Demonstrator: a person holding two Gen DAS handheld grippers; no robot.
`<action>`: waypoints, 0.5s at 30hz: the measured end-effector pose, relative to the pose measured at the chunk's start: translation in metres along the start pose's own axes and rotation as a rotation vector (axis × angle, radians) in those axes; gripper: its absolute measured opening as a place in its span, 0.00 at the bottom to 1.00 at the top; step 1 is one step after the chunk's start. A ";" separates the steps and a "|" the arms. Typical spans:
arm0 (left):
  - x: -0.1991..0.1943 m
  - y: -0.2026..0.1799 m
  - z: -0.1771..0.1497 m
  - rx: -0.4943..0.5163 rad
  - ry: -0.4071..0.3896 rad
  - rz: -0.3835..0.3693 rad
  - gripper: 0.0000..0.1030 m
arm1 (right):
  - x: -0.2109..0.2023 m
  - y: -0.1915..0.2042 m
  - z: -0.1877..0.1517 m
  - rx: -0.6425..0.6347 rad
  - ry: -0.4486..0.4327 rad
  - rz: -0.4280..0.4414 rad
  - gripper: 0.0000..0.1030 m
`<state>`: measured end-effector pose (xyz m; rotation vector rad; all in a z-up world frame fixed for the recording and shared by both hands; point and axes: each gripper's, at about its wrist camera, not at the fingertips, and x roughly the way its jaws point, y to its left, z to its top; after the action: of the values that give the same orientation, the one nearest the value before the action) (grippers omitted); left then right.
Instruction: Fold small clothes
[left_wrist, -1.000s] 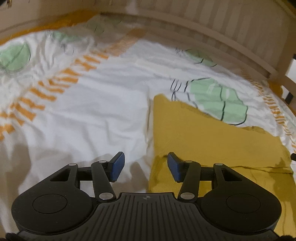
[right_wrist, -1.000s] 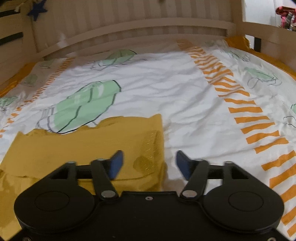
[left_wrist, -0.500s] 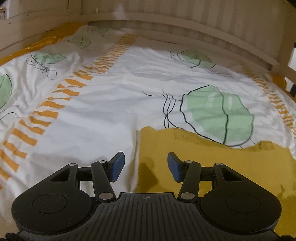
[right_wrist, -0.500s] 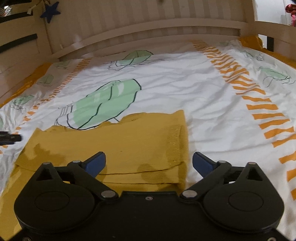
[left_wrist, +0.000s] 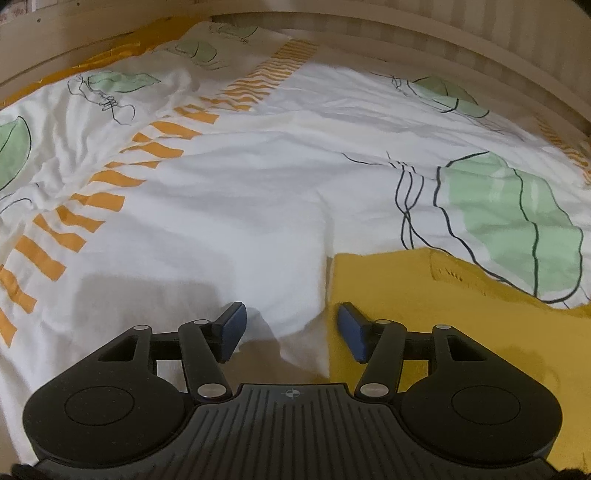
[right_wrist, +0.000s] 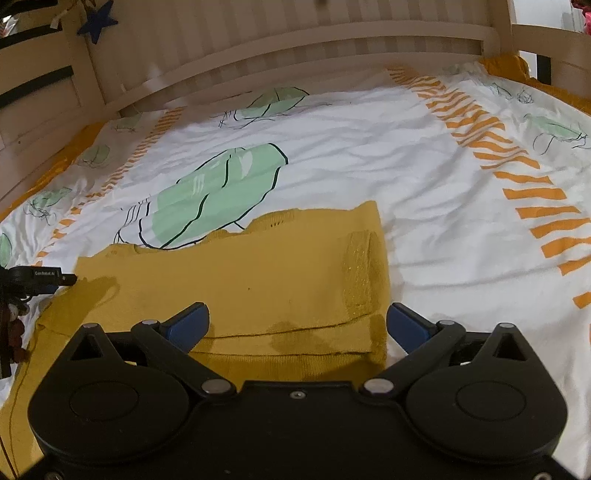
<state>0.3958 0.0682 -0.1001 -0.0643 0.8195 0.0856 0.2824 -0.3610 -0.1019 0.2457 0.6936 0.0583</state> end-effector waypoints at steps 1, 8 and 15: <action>0.000 0.001 0.001 -0.007 0.004 -0.002 0.55 | 0.000 0.000 0.000 0.000 0.003 0.000 1.00; 0.003 0.005 0.007 -0.030 0.014 -0.014 0.57 | 0.000 0.001 -0.001 0.002 0.005 -0.003 1.00; -0.032 0.014 -0.012 -0.040 0.027 -0.090 0.65 | -0.009 0.001 0.000 0.009 -0.015 0.003 1.00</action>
<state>0.3644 0.0793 -0.0851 -0.1401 0.8410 0.0161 0.2757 -0.3616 -0.0962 0.2557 0.6783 0.0556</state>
